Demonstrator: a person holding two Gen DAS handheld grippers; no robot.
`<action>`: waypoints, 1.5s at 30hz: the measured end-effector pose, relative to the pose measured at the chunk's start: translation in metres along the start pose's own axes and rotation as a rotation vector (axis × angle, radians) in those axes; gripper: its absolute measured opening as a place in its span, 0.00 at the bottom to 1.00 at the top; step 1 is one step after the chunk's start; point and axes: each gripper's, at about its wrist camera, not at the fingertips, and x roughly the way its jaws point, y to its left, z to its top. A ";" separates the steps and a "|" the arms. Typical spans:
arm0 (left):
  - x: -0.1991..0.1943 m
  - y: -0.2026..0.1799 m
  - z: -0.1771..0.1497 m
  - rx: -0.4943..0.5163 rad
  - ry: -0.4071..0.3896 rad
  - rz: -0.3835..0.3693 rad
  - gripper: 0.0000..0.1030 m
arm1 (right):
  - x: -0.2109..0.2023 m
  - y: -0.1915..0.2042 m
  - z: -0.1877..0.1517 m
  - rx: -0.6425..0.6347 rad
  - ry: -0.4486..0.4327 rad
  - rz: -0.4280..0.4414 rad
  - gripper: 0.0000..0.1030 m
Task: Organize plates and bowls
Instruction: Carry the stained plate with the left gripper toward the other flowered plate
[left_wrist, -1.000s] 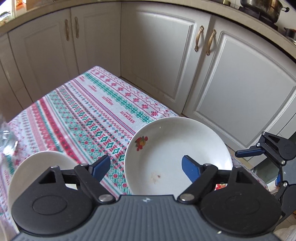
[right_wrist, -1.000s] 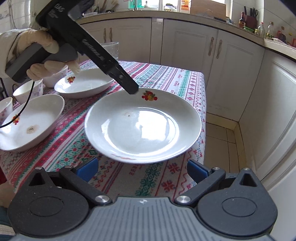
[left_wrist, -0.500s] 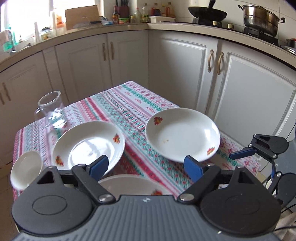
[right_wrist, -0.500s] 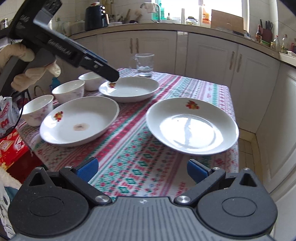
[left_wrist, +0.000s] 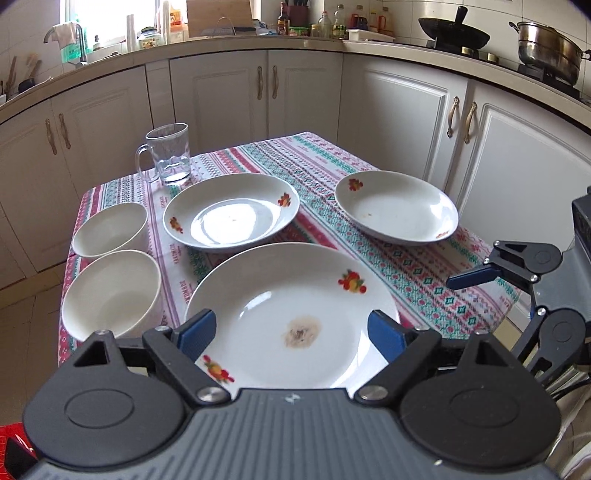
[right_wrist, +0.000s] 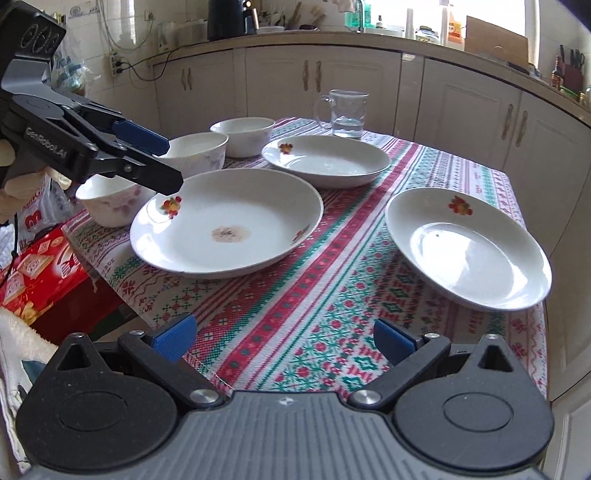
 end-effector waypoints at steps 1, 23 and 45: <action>-0.001 0.002 -0.002 -0.001 -0.002 0.002 0.86 | 0.002 0.003 0.001 -0.006 0.005 0.005 1.00; 0.002 0.036 -0.003 -0.024 -0.010 0.016 0.86 | 0.055 0.036 0.025 -0.103 0.077 0.072 1.00; 0.027 0.036 0.013 -0.023 0.067 -0.010 0.86 | 0.055 0.030 0.016 -0.099 -0.006 0.078 1.00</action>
